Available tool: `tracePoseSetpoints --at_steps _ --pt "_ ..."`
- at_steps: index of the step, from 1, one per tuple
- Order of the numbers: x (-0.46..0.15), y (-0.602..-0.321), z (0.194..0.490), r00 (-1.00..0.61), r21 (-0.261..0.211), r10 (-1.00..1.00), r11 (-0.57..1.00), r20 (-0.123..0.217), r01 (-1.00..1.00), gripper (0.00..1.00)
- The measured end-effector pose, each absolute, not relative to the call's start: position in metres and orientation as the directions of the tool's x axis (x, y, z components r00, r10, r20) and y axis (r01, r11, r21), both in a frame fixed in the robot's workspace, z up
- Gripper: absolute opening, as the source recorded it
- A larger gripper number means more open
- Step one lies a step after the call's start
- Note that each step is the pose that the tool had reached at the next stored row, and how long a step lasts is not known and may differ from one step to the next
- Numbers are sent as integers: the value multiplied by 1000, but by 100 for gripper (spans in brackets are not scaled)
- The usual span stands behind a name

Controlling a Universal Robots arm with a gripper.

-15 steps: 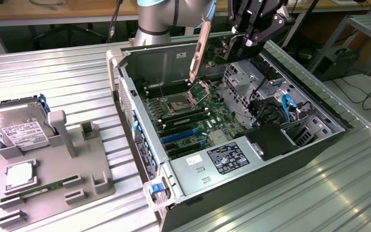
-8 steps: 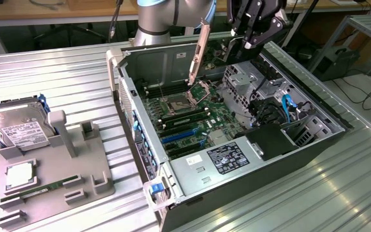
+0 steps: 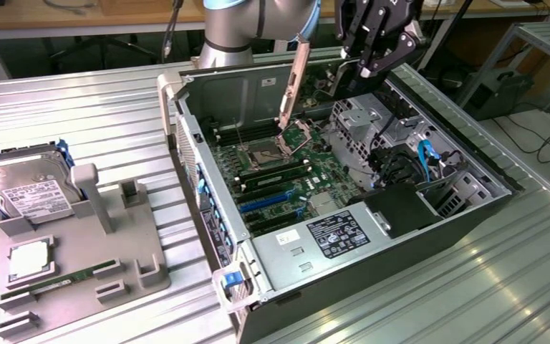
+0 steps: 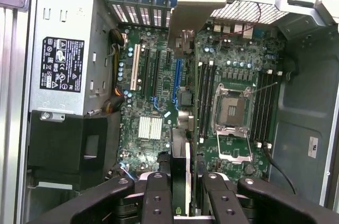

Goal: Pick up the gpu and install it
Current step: 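Insert the gpu into the slot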

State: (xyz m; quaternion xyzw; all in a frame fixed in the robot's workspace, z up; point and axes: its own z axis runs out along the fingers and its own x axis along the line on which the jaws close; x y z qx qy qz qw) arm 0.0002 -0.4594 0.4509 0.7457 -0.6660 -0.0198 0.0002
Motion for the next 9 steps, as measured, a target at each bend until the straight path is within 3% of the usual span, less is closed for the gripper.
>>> tracePoseSetpoints --at_steps 9 --pt "0 -459 444 112 27 -993 -113 -29 -993 27"
